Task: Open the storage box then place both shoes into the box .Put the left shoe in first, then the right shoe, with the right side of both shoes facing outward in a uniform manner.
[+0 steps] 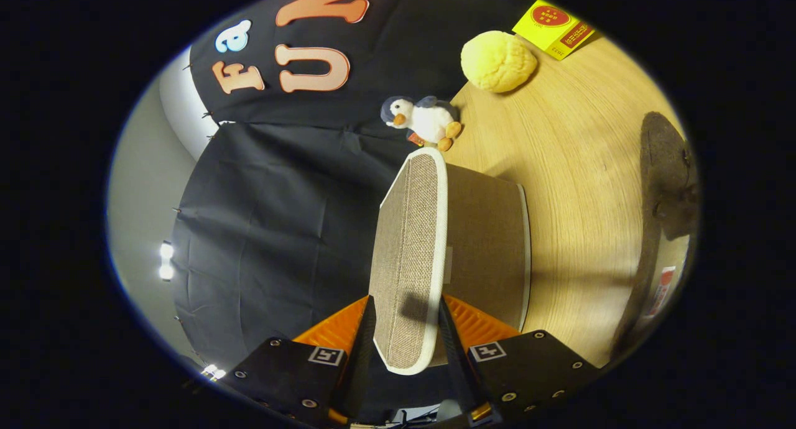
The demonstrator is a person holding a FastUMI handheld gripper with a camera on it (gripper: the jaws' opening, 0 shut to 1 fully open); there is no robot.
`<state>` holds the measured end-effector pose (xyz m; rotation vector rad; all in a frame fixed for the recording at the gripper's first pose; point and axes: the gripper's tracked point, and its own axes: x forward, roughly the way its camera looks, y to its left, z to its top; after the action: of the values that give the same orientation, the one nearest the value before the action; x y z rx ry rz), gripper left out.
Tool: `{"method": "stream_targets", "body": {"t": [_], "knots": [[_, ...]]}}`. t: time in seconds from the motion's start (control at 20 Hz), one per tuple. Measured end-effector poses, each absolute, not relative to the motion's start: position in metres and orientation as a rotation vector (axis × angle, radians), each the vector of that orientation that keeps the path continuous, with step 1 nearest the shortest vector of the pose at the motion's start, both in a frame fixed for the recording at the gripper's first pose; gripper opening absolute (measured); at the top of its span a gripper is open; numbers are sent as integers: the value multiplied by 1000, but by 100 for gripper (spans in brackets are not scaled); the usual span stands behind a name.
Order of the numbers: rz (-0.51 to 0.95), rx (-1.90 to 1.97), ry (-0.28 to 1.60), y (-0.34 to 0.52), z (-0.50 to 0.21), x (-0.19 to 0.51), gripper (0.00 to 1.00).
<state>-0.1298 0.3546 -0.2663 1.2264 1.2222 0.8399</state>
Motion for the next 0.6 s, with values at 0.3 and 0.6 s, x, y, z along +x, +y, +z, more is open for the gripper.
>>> {"method": "stream_targets", "body": {"t": [0.3,0.6], "knots": [[922,1214,1210,385,-229,-124,25],[1019,1185,1111,415,-168,-98,11]]}}
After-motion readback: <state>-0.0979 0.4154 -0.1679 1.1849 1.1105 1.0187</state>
